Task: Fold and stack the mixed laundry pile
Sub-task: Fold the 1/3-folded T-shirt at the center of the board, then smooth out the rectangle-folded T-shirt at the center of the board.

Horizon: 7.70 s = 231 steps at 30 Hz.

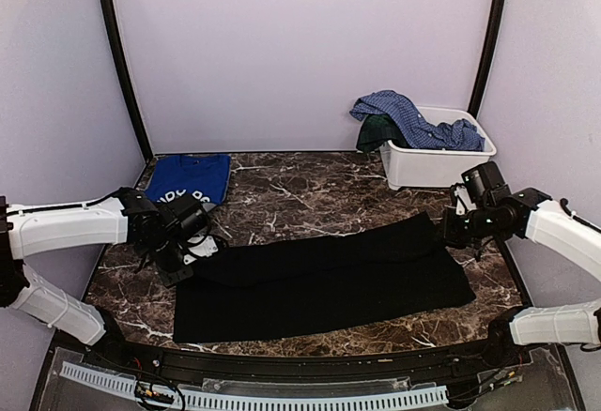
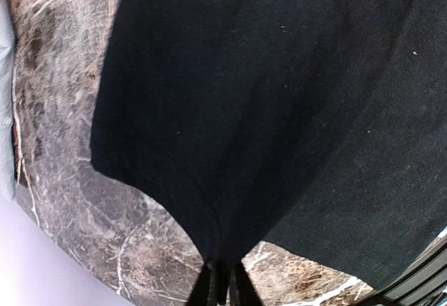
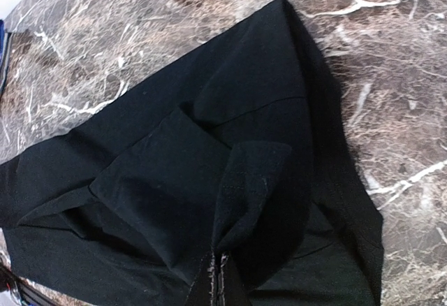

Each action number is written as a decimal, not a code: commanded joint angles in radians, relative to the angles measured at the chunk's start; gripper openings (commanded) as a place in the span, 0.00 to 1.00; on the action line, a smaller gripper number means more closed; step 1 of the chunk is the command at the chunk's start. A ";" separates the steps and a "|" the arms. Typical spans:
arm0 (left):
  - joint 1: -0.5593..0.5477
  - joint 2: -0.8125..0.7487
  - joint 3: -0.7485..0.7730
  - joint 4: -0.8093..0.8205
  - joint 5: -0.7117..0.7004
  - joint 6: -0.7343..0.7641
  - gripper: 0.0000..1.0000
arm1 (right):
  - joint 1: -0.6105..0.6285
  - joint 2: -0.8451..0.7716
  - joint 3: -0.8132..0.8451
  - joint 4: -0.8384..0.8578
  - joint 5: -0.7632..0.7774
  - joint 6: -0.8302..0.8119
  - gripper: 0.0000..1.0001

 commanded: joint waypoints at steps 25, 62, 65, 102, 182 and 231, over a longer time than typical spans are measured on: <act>-0.012 -0.142 0.056 0.367 -0.048 -0.146 0.42 | 0.039 0.290 0.147 0.194 -0.305 -0.272 0.00; 0.494 0.746 0.624 0.311 0.336 -0.726 0.38 | 0.064 0.440 0.306 0.147 -0.173 -0.315 0.83; 0.545 0.802 0.675 0.316 0.334 -0.718 0.37 | 0.056 0.499 0.324 0.155 -0.162 -0.329 0.82; 0.472 0.208 0.128 0.263 0.243 -0.868 0.53 | -0.185 0.790 0.404 0.217 0.034 -0.341 0.35; 0.564 0.271 -0.050 0.498 0.501 -0.860 0.43 | -0.278 0.845 0.392 0.330 -0.178 -0.326 0.00; 0.245 0.327 0.350 0.532 0.499 -0.635 0.58 | 0.151 0.544 0.382 0.016 -0.159 -0.443 0.58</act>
